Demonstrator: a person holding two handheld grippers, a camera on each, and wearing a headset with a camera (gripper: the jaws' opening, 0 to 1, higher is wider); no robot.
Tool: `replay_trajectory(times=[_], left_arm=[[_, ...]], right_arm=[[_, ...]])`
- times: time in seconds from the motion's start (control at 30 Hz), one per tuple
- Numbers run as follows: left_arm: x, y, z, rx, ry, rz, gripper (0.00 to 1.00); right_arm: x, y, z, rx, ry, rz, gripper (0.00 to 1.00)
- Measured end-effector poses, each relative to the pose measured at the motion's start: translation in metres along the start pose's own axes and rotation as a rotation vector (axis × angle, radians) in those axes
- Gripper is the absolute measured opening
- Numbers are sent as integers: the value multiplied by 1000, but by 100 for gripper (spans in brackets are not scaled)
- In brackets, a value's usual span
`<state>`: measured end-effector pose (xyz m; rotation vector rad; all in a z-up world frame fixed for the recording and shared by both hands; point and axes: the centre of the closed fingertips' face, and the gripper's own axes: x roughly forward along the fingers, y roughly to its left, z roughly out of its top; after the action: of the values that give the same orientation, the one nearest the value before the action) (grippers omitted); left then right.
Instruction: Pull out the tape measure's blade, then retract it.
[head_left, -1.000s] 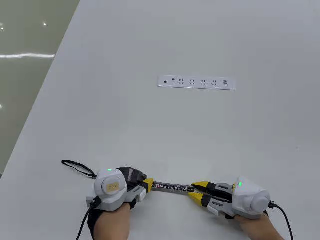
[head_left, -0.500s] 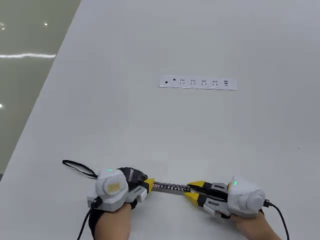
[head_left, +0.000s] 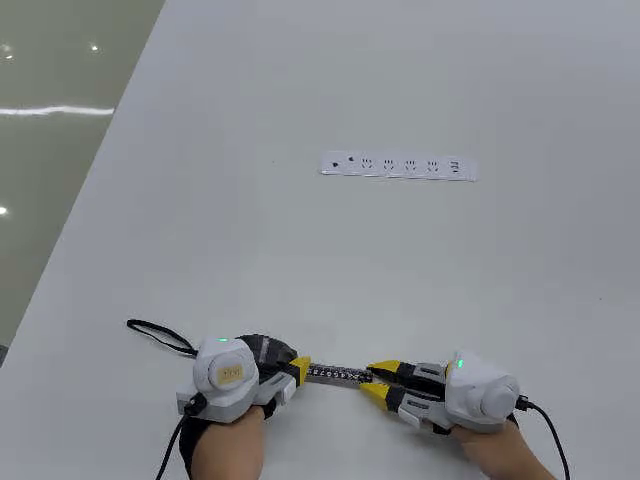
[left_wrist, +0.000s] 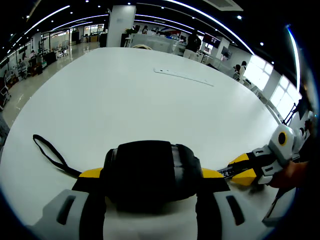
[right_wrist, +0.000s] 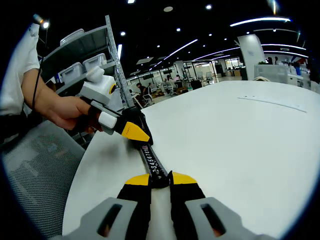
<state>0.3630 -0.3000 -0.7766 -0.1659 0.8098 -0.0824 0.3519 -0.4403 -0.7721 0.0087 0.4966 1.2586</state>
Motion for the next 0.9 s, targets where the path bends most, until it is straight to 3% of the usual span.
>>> replay_trajectory(times=[0.9], left_arm=[[0,0,0,0,-1,-3,72]], right_arm=[[25,10,7,-8,5,24,12]])
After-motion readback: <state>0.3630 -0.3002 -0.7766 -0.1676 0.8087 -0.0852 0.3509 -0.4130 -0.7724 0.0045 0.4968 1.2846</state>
